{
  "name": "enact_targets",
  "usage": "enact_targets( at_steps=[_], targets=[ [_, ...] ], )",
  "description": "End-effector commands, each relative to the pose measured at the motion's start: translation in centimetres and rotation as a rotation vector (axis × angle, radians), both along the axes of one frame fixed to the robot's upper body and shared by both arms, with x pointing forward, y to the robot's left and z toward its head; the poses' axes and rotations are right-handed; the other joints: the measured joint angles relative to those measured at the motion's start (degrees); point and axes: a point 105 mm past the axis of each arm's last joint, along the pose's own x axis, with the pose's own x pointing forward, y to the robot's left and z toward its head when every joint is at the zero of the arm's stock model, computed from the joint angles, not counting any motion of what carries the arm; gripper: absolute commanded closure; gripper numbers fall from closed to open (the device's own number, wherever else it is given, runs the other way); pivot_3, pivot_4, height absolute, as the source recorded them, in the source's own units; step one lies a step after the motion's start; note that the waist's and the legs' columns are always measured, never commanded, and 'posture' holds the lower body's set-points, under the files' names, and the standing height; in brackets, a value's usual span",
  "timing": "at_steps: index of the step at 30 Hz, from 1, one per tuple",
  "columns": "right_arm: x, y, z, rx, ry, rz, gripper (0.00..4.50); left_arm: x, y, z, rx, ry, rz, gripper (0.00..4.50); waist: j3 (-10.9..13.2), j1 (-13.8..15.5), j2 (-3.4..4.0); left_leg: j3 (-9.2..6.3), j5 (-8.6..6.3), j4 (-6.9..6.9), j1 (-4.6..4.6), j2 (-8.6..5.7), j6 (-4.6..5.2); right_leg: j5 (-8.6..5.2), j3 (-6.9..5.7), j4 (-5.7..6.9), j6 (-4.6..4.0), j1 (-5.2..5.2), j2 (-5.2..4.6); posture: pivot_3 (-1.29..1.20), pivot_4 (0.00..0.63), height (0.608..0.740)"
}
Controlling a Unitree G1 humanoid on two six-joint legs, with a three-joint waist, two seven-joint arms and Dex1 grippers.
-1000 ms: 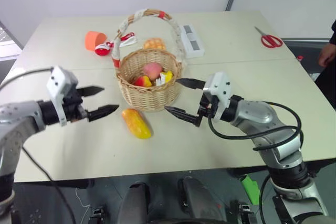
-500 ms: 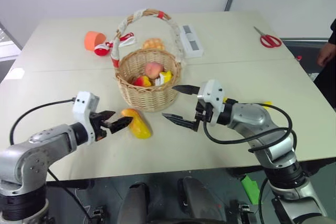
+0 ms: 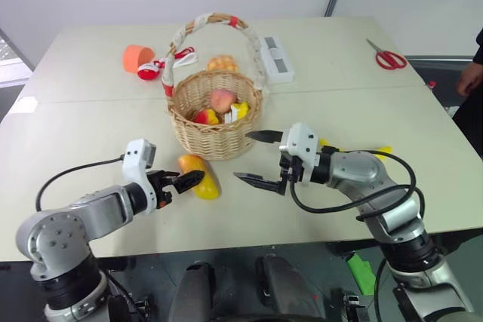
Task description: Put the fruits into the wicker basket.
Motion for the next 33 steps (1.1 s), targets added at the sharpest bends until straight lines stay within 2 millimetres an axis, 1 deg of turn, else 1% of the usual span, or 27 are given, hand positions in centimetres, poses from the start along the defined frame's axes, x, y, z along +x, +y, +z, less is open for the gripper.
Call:
enact_targets(
  at_steps=[1,6,7,9,12,13,15,17,20,22,23,25,26,27,28,30,31,33],
  targets=[
    [-0.9,0.3,0.2,-0.025,-0.033,0.042,0.00,0.3,-0.3,0.2,-0.015,0.003,0.009,0.02,0.0,-0.1,0.00,0.00,0.00,0.00,0.00,-0.02,0.00,0.00,0.00,0.00,0.00,0.00,0.01,0.00,0.150,0.740],
    [-1.1,0.2,-0.2,-0.051,-0.032,0.051,0.00,0.3,-0.8,0.1,-0.017,0.024,-0.008,0.02,0.0,0.0,0.00,-0.01,0.00,0.00,0.01,-0.05,0.00,0.00,0.00,0.00,0.00,0.00,0.00,0.00,0.150,0.740],
    [-1.1,0.2,-0.2,-0.053,-0.033,0.049,0.00,0.5,-0.8,0.1,-0.030,0.026,0.000,0.26,0.0,0.0,0.00,0.00,0.00,0.00,0.01,-0.06,0.00,0.00,0.01,0.00,0.00,0.00,0.00,0.00,0.150,0.740],
    [-1.0,0.2,-0.2,-0.055,-0.036,0.045,0.00,0.7,-0.8,0.2,-0.041,0.031,0.010,0.87,0.0,0.0,0.00,-0.01,0.00,0.00,0.01,-0.07,-0.01,0.00,0.01,0.01,0.00,0.00,0.00,0.00,0.150,0.740],
    [-0.9,0.1,-0.2,-0.055,-0.042,0.040,0.00,0.8,-0.8,0.4,-0.049,0.029,0.004,2.26,0.0,0.0,-0.01,-0.01,0.01,0.00,0.01,-0.09,-0.02,0.00,0.00,0.00,0.00,0.01,-0.01,0.00,0.150,0.740],
    [-0.9,0.2,-0.1,-0.055,-0.044,0.039,0.00,0.7,-0.7,0.4,-0.039,0.032,0.001,2.60,0.0,0.0,-0.01,-0.02,0.01,0.00,0.01,-0.09,-0.02,0.00,0.00,0.00,0.00,0.01,-0.01,0.00,0.150,0.740],
    [-0.9,0.2,0.0,-0.053,-0.048,0.038,0.00,0.5,-0.4,0.5,-0.012,0.028,-0.013,2.60,0.0,-0.1,-0.01,-0.02,0.01,0.00,0.01,-0.08,-0.02,0.00,0.01,0.01,0.00,0.01,0.00,0.00,0.150,0.740],
    [-0.8,0.2,0.1,-0.051,-0.051,0.037,0.00,-0.1,0.2,1.1,0.002,0.004,-0.040,2.60,0.0,-0.2,-0.01,-0.03,0.02,-0.01,0.01,-0.08,-0.03,0.00,0.00,0.01,0.00,0.00,0.03,0.00,0.150,0.740],
    [-0.8,0.2,0.1,-0.050,-0.054,0.036,0.00,-0.8,1.8,2.1,-0.018,-0.039,-0.050,2.60,0.0,-0.1,0.00,-0.03,0.02,-0.04,0.04,-0.06,-0.04,-0.01,0.01,0.01,-0.01,0.00,0.03,0.00,0.150,0.740],
    [-0.7,0.2,0.2,-0.050,-0.055,0.037,0.00,-1.9,2.8,3.9,-0.046,-0.120,-0.093,2.60,0.0,-0.1,-0.01,-0.03,0.03,-0.04,0.03,-0.06,-0.06,-0.01,0.01,0.00,-0.02,0.00,0.01,0.00,0.150,0.740],
    [-0.7,0.2,0.2,-0.050,-0.055,0.038,0.00,-2.2,2.9,4.8,-0.054,-0.155,-0.117,2.60,0.0,-0.1,-0.01,-0.02,0.04,-0.04,0.02,-0.05,-0.09,-0.02,0.00,-0.02,-0.03,-0.01,0.01,0.00,0.150,0.740],
    [-0.6,0.2,0.1,-0.050,-0.057,0.042,0.00,-2.4,2.3,6.8,-0.062,-0.248,-0.173,2.60,0.0,0.2,0.00,-0.02,0.06,-0.05,0.02,-0.03,-0.11,-0.02,-0.01,-0.02,-0.05,-0.01,-0.02,0.00,0.150,0.740],
    [-0.6,0.2,0.2,-0.049,-0.058,0.043,0.00,-2.2,1.8,8.2,-0.060,-0.320,-0.199,2.60,0.0,0.4,0.00,-0.01,0.09,-0.05,0.00,-0.04,-0.17,-0.03,-0.04,-0.05,-0.06,0.00,-0.03,0.00,0.150,0.740],
    [-0.4,0.3,0.2,-0.047,-0.060,0.043,0.00,-1.8,1.1,9.9,-0.049,-0.402,-0.216,2.60,0.0,0.7,-0.01,0.04,0.10,-0.05,-0.01,-0.04,-0.19,-0.05,-0.05,-0.08,-0.08,0.03,-0.05,0.00,0.150,0.740],
    [-0.3,0.3,0.3,-0.044,-0.063,0.043,0.00,-1.3,0.6,11.2,-0.043,-0.463,-0.221,2.60,0.0,1.1,-0.02,0.09,0.11,-0.04,-0.01,-0.07,-0.21,-0.11,-0.05,-0.11,-0.20,0.05,-0.09,0.00,0.150,0.740],
    [-0.2,0.5,0.4,-0.037,-0.068,0.043,0.00,0.1,-0.6,13.6,-0.037,-0.566,-0.218,2.60,0.0,1.6,-0.08,0.10,0.12,-0.03,-0.03,-0.18,-0.22,-0.09,-0.06,-0.15,-0.16,0.08,-0.09,0.00,0.150,0.740],
    [-0.2,0.5,0.5,-0.035,-0.070,0.044,0.00,0.5,-1.0,14.2,-0.036,-0.592,-0.215,2.60,0.0,1.6,-0.08,0.11,0.12,-0.03,-0.02,-0.21,-0.22,-0.02,-0.05,-0.17,-0.03,0.09,-0.09,0.00,0.150,0.740],
    [-0.1,0.7,0.6,-0.026,-0.077,0.045,0.00,2.3,-2.4,15.9,-0.009,-0.652,-0.201,2.60,0.0,1.6,-0.08,0.12,0.12,-0.06,-0.02,-0.23,-0.21,-0.01,-0.03,-0.18,-0.01,0.09,-0.10,0.00,0.150,0.740]
  ],
)
